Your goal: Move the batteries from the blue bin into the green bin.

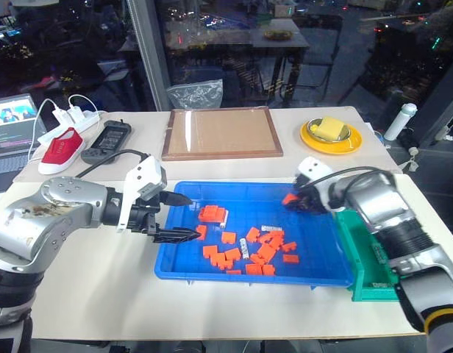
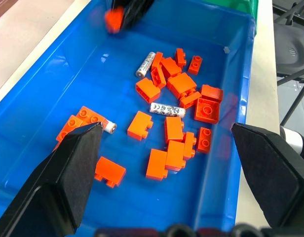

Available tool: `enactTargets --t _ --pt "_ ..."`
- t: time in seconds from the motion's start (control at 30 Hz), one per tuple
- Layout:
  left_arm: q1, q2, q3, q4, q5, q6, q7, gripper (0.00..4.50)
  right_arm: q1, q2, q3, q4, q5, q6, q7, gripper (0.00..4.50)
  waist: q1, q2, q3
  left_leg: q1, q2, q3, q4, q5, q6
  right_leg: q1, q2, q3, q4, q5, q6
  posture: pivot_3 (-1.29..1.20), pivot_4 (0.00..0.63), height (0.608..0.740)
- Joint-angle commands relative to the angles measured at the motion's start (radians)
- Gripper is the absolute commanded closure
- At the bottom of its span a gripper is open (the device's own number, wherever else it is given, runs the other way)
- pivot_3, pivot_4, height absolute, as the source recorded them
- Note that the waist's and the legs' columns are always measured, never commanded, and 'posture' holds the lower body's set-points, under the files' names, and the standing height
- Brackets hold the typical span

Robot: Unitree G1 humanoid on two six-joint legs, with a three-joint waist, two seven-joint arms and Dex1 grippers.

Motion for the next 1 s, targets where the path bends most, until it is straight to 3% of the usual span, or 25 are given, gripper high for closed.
enactTargets --t 0.03,0.17,0.2,0.3,0.53,0.87,1.0 --pt "-0.016 -0.001 0.017 -0.025 -0.004 -0.017 0.004 0.00 0.013 -0.026 -0.026 -0.053 -0.016 -0.009 0.007 2.56 -0.003 0.000 0.000 0.000 0.000 0.000 0.000 0.000 0.000 0.000 0.000 0.000 0.000 0.000 0.000 0.00 0.150 0.740" --pt "-0.029 -0.009 0.006 -0.019 0.000 -0.018 0.003 0.00 0.029 -0.039 -0.032 -0.116 -0.007 0.012 0.023 1.46 -0.002 0.000 0.000 0.001 0.000 0.000 0.000 0.000 0.000 0.000 0.000 0.000 0.000 0.000 0.000 0.00 0.150 0.740" --pt "-0.031 -0.010 0.005 -0.017 0.000 -0.018 0.002 0.00 0.029 -0.036 -0.038 -0.134 -0.001 0.018 0.024 0.97 -0.002 0.000 0.000 0.000 0.000 0.000 0.000 0.000 0.000 0.000 0.000 0.000 0.000 0.000 0.000 0.00 0.150 0.740" --pt "-0.037 -0.011 0.001 -0.012 0.003 -0.020 -0.001 0.00 0.016 -0.014 -0.056 -0.197 0.020 0.043 0.024 0.03 -0.002 0.000 0.000 0.000 0.000 0.000 0.000 0.000 0.000 0.000 0.000 0.000 0.000 0.000 0.000 0.00 0.150 0.740" --pt "-0.046 -0.013 -0.002 -0.006 0.006 -0.020 -0.001 0.00 0.053 0.036 -0.001 -0.402 0.102 0.126 0.086 0.03 -0.002 0.000 0.000 0.000 0.000 0.000 0.000 0.000 0.000 0.000 0.000 0.000 0.000 0.000 0.000 0.00 0.150 0.740" --pt "-0.032 -0.007 0.013 -0.024 -0.003 -0.011 0.009 0.00 0.071 0.117 0.073 -0.275 0.045 0.086 0.021 0.03 -0.002 0.000 0.000 0.000 0.000 0.000 0.000 0.000 0.000 0.000 0.000 0.000 0.001 0.000 0.000 0.00 0.150 0.740" --pt "-0.019 -0.004 0.013 -0.028 0.011 -0.018 0.023 0.00 0.080 0.113 0.078 -0.232 0.024 0.078 0.007 1.03 -0.002 0.000 0.000 0.001 0.000 0.000 0.000 0.000 0.000 0.000 0.000 0.000 0.001 0.000 0.000 0.00 0.150 0.740"
